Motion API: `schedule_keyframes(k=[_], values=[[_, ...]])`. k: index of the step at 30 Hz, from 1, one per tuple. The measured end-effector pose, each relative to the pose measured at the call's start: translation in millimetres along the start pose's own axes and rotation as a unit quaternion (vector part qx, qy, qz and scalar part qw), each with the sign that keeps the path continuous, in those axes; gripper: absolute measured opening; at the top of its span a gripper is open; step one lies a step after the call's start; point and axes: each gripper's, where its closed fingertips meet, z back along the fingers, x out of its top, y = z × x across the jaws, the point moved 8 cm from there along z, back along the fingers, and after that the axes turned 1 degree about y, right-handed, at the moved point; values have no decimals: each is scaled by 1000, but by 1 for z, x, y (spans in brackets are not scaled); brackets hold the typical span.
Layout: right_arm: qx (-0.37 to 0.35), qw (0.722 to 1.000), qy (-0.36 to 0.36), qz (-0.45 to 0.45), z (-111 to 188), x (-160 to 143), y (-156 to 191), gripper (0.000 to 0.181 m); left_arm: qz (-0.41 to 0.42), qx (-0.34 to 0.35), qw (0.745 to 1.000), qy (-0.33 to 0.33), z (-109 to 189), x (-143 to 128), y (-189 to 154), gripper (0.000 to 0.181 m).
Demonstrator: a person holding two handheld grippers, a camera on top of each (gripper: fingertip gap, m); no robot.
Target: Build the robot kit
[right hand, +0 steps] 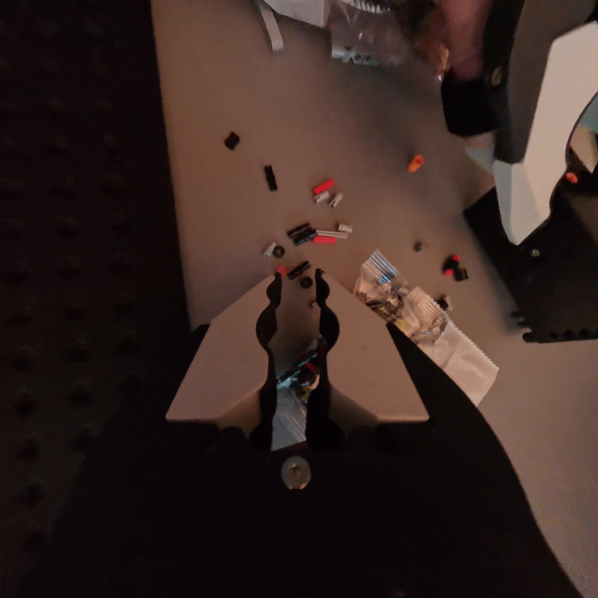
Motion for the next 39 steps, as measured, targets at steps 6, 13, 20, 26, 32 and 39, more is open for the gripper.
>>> schedule_keyframes(k=[6, 13, 20, 26, 32, 39], values=[[-12, 1000, 0, -19, -8, -1, 1, 14, -4, -5, 1000, 1, -2, 0, -2, 38], [-19, 999, -4, -33, -11, -2, -3, 1, -2, -4, 1000, -3, 1, 0, -2, 42], [-4, 999, -23, -45, -8, -6, -7, 0, -6, -5, 1000, -13, 4, 1, -2, 45], [5, 1000, -16, -18, -11, -7, -9, 4, -7, -5, 1000, -9, 3, 0, -2, 46], [30, 999, -9, -8, -12, -6, -11, 2, -8, -5, 1000, -10, 4, 1, -3, 49], [41, 994, -70, -67, 3, -5, -23, 2, -22, 13, 999, -34, 22, 7, 0, 56]])
